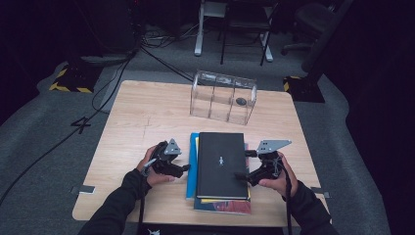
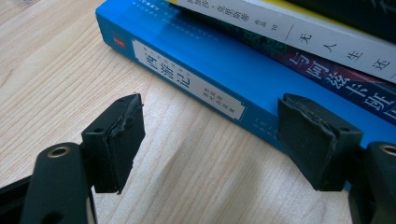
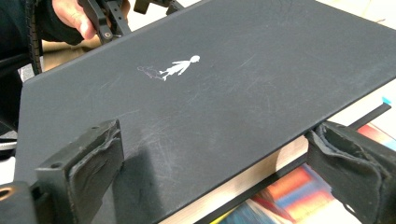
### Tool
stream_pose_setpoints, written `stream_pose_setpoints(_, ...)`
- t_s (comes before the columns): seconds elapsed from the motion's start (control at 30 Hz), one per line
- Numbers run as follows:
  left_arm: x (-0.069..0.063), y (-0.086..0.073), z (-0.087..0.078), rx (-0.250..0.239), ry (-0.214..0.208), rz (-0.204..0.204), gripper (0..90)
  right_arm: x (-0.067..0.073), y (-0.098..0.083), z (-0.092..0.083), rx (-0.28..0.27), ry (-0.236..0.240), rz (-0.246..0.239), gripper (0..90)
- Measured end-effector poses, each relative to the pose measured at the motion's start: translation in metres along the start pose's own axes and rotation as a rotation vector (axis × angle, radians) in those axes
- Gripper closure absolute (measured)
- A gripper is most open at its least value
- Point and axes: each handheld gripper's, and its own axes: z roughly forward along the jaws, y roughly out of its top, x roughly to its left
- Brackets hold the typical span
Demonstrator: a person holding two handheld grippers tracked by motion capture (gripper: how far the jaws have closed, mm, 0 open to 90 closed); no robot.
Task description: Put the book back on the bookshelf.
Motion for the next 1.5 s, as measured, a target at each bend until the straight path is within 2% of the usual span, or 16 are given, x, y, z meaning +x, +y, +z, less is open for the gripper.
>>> stream_pose_setpoints(0.13,0.0,0.0,0.0,0.0,0.003,-0.004,23.8,0.001,0.003,0.004,0.0,0.007,-0.007,4.8)
stream_pose_setpoints(0.3,0.003,0.0,0.002,-0.033,0.007,-0.013,25.6,0.002,0.005,0.01,-0.007,0.014,0.001,4.8)
stream_pose_setpoints(0.6,0.011,0.007,0.007,-0.07,0.025,-0.034,28.8,0.002,0.006,0.014,-0.027,0.019,-0.015,4.8)
stream_pose_setpoints(0.7,0.013,0.012,0.012,-0.068,0.005,-0.039,29.2,0.002,0.007,0.015,-0.029,0.026,-0.018,4.8)
stream_pose_setpoints(0.8,0.014,0.016,0.018,-0.075,-0.012,-0.013,30.5,0.002,0.008,0.017,-0.034,0.028,-0.021,4.8)
stream_pose_setpoints(0.87,0.019,0.015,0.019,-0.082,-0.046,-0.037,27.7,0.003,0.008,0.017,-0.036,0.022,-0.027,4.8)
stream_pose_setpoints(0.93,0.02,0.015,0.019,-0.088,-0.053,-0.023,28.1,0.003,0.008,0.017,-0.039,0.022,-0.03,4.8)
stream_pose_setpoints(1.0,0.019,0.015,0.018,-0.1,-0.057,0.007,35.5,0.003,0.008,0.017,-0.045,0.024,-0.033,4.8)
stream_pose_setpoints(1.07,0.019,0.016,0.016,-0.125,-0.069,0.018,51.3,0.004,0.009,0.017,-0.052,0.023,-0.039,4.8)
stream_pose_setpoints(1.13,0.019,0.016,0.016,-0.128,-0.083,0.025,55.3,0.006,0.009,0.016,-0.067,0.014,-0.05,4.9)
stream_pose_setpoints(1.2,0.018,0.016,0.015,-0.137,-0.094,0.036,63.2,0.007,0.01,0.014,-0.084,0.012,-0.059,5.0)
stream_pose_setpoints(1.27,0.019,0.017,0.014,-0.14,-0.094,0.054,66.2,0.007,0.01,0.012,-0.1,0.013,-0.071,5.1)
stream_pose_setpoints(1.33,0.019,0.017,0.014,-0.155,-0.104,0.054,68.7,0.008,0.012,0.011,-0.115,0.013,-0.08,5.3)
stream_pose_setpoints(1.5,0.021,0.018,0.015,-0.156,-0.116,0.06,75.0,0.004,0.016,0.012,-0.091,0.039,-0.085,5.4)
